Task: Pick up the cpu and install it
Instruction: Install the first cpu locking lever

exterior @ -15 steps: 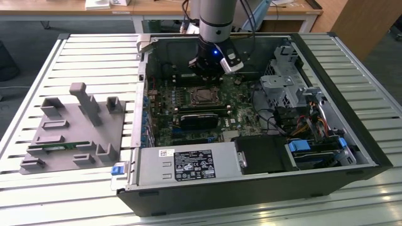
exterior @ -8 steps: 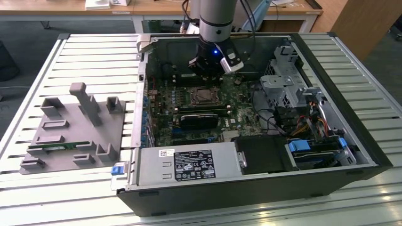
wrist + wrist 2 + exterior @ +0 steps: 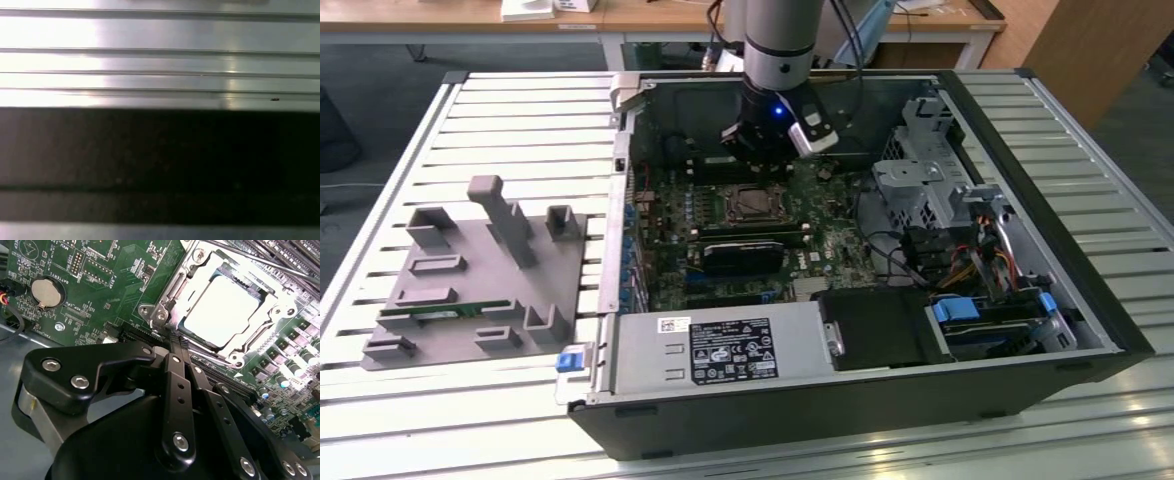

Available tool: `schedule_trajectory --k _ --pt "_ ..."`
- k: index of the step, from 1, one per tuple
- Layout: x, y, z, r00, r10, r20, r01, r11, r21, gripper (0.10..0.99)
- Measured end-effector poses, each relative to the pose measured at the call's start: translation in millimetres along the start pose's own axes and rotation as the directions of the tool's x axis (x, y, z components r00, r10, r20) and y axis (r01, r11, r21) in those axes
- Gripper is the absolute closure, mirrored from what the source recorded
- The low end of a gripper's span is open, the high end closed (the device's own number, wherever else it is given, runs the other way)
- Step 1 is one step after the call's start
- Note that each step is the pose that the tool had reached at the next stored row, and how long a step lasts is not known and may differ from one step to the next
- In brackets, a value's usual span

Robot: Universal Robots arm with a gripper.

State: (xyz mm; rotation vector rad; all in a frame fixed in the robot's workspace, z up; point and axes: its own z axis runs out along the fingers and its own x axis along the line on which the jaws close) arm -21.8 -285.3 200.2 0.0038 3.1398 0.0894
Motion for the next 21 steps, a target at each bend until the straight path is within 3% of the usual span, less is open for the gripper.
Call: schedule_trajectory --k 9,14,21 --pt "-1.4 0.1 4.2 1.0 0.0 -0.0022 0.0 1.0 0.004 0.98" --pt "-1.5 0.8 -6.7 1.0 0.0 -0.0021 0.0 1.0 0.004 0.98" --pt "-1.5 -1.4 -6.8 1.0 0.0 -0.002 0.0 1.0 0.004 0.98"
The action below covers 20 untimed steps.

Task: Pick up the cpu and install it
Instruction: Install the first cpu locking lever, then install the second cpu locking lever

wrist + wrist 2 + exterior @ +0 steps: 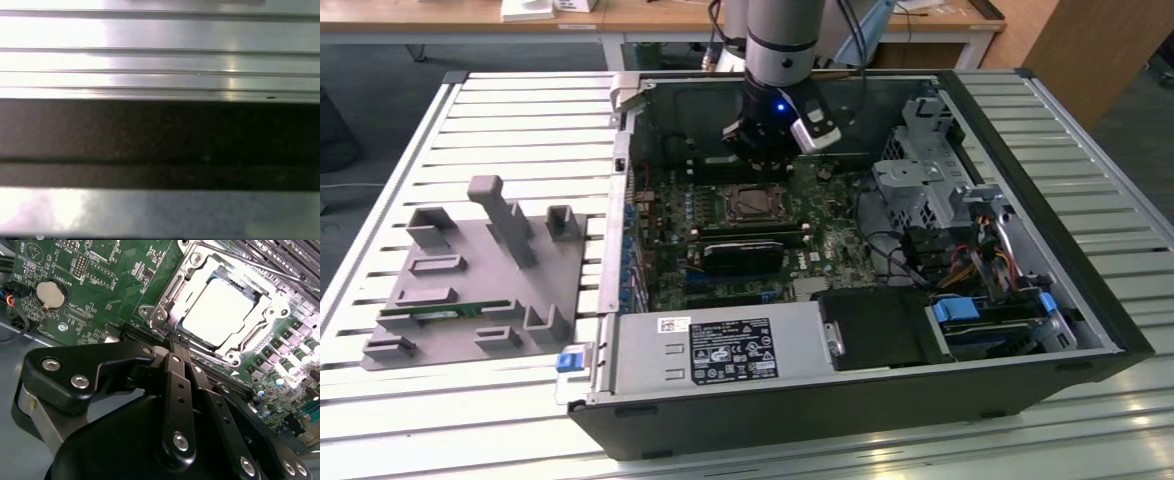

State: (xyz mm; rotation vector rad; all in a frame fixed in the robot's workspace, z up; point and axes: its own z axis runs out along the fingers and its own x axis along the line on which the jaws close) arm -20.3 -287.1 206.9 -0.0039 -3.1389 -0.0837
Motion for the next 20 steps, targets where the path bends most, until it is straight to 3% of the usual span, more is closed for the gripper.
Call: schedule_trajectory --k 20 --pt "-0.2 -11.8 -0.5 1.0 0.0 0.0 0.0 1.0 0.0 0.98"
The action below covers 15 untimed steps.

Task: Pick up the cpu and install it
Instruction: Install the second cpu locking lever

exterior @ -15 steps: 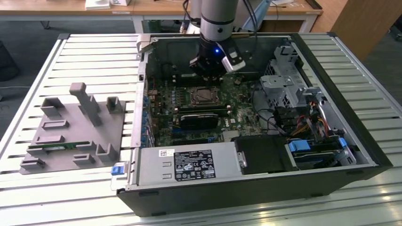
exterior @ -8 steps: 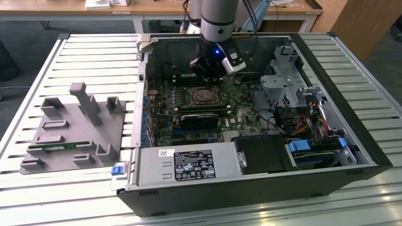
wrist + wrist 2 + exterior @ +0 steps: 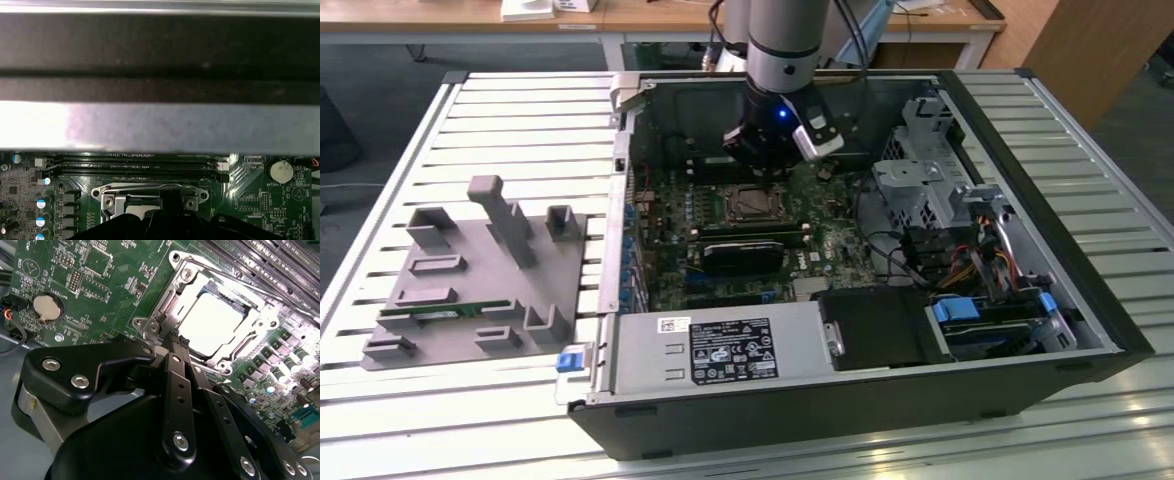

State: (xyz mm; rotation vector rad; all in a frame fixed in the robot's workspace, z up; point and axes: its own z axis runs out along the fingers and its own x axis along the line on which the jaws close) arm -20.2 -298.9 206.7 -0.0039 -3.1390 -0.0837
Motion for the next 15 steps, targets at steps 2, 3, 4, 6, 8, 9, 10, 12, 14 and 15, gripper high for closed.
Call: schedule_trajectory --k 2,3,4,6,8,9,10,12,14,15 --pt "-0.1 -1.3 -0.1 1.0 0.0 0.0 0.0 1.0 0.0 0.98" --pt "-0.2 -2.0 -0.1 1.0 0.0 -0.0001 0.0 1.0 0.0 0.98" --pt "-0.2 -2.8 -0.2 1.0 0.0 0.0 0.0 1.0 0.0 0.98" --pt "-0.2 -3.4 -0.2 1.0 0.0 0.0 0.0 1.0 0.0 0.98" --pt "-0.2 -3.4 -0.8 1.0 0.0 -0.0002 0.0 1.0 0.0 0.98" --pt "-0.2 -3.2 -5.0 1.0 0.0 -0.0001 0.0 1.0 0.0 0.98" --pt "-0.2 -3.1 -8.0 1.0 0.0 0.0001 0.0 1.0 0.0 0.98" --pt "-0.2 -2.7 -14.8 1.0 0.0 -0.0001 0.0 1.0 0.0 0.98" --pt "-0.2 -2.3 -21.7 1.0 0.0 0.0 0.0 1.0 0.0 0.98" --pt "-0.2 -2.2 -24.4 1.0 0.0 0.0 0.0 1.0 0.0 0.98"
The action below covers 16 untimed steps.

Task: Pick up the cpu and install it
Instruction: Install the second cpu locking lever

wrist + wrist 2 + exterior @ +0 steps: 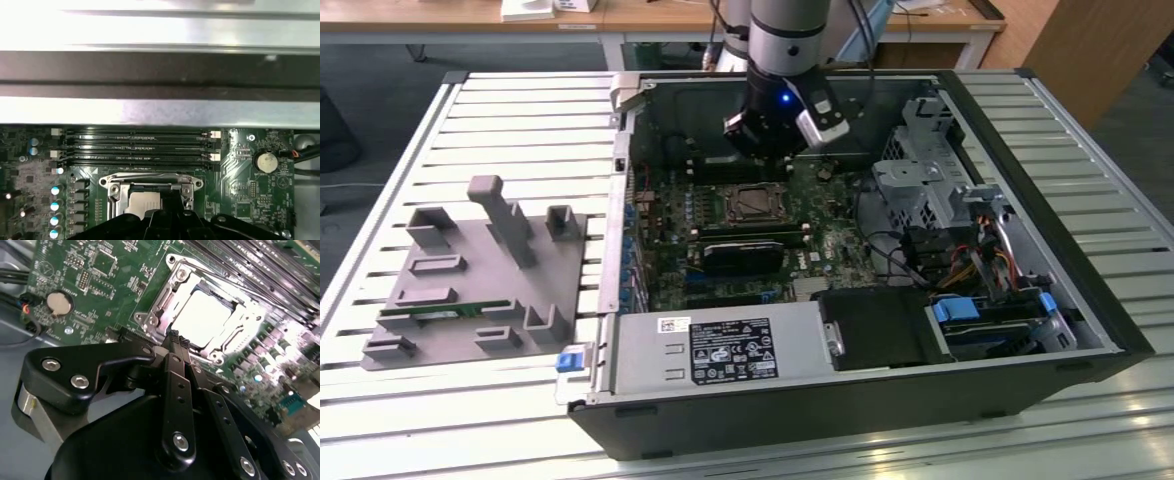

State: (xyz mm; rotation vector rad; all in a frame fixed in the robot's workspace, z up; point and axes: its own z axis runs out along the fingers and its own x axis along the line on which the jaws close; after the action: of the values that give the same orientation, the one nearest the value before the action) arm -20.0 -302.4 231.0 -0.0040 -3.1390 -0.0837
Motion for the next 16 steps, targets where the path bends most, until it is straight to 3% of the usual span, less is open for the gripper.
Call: schedule_trajectory --k 4,8,16 --pt "0.0 -0.9 -2.5 1.0 0.0 0.0 0.0 1.0 0.002 0.98" --pt "0.0 -10.4 -3.1 1.0 0.0 0.0 0.0 1.0 0.002 0.98" --pt "-0.4 -18.7 -3.5 1.0 0.0 -0.001 0.0 1.0 0.002 0.98"
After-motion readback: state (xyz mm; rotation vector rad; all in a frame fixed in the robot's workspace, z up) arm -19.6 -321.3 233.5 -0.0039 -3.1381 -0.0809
